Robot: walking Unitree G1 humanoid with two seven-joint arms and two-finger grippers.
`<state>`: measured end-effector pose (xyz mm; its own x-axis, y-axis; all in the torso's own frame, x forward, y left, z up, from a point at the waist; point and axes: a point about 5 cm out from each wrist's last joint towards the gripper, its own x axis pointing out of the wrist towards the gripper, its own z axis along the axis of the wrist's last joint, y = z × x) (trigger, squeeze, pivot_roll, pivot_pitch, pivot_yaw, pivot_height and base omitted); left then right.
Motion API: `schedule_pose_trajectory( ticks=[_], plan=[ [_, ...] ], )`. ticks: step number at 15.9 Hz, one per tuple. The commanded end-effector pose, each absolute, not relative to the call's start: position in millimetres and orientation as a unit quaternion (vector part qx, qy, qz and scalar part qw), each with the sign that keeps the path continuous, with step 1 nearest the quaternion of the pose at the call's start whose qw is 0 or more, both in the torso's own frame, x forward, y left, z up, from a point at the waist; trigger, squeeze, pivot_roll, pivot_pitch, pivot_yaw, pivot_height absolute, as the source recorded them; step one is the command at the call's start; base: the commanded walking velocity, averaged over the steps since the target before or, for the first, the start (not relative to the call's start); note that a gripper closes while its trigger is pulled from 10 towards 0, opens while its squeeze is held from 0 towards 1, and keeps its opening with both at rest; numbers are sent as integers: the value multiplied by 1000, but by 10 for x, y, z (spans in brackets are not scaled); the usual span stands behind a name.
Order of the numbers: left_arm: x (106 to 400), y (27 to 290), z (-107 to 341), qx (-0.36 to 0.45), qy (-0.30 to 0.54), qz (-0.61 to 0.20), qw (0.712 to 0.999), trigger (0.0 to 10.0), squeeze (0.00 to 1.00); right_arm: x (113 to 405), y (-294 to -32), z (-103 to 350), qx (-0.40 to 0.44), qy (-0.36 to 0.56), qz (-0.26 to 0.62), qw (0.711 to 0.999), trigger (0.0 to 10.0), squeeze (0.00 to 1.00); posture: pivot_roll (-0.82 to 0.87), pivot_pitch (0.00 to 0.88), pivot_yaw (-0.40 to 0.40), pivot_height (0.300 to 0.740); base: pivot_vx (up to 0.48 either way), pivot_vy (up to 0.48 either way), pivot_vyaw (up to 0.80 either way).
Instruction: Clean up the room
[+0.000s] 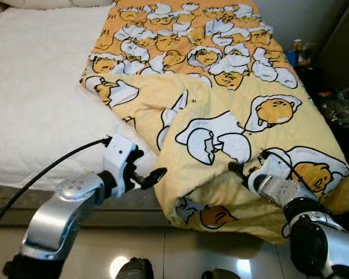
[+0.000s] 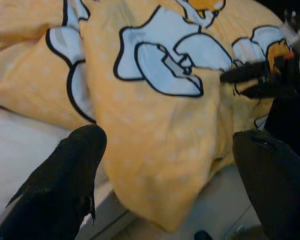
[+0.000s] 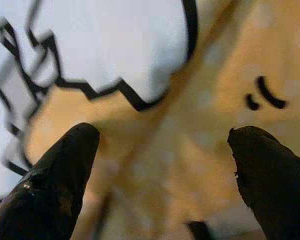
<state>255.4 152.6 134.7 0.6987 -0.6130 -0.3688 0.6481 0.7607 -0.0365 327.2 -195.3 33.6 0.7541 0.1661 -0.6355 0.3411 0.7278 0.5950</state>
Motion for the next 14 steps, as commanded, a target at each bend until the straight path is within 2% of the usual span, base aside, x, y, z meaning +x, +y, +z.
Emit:
schedule_pose_trajectory(
  ticks=[1, 4, 7, 10, 13, 14],
  plan=[
    [2517, 1543, 1382, 46, 186, -348, 918, 10000, 0, 3325, -1915, 387, 410, 320, -52, 853, 10000, 0, 51, 156, 4, 740, 0, 0, 0],
    [2453, 1567, 1400, 43, 190, -349, 917, 10000, 0, 3336, -1875, 376, 450, 292, -65, 842, 10000, 0, 80, 184, 22, 740, 0, 0, 0],
    [2366, 1547, 1477, 43, 182, -367, 911, 10000, 0, 3336, -1889, 363, 516, 255, -96, 812, 10000, 0, 120, 232, 42, 740, 0, 0, 0],
    [2231, 1512, 1609, 39, 163, -394, 904, 10000, 0, 3416, -1947, 501, 569, 172, -67, 802, 10000, 0, 156, 281, 48, 740, 0, 0, 0],
    [2159, 1503, 1614, 33, 163, -399, 902, 10000, 0, 3492, -1928, 652, 584, 129, -8, 802, 10000, 0, 142, 262, 33, 740, 0, 0, 0],
    [2143, 1499, 1603, 32, 164, -400, 901, 10000, 0, 3498, -1912, 675, 583, 124, 11, 803, 7137, 0, 134, 252, 30, 740, 0, 0, 0]
  ],
)
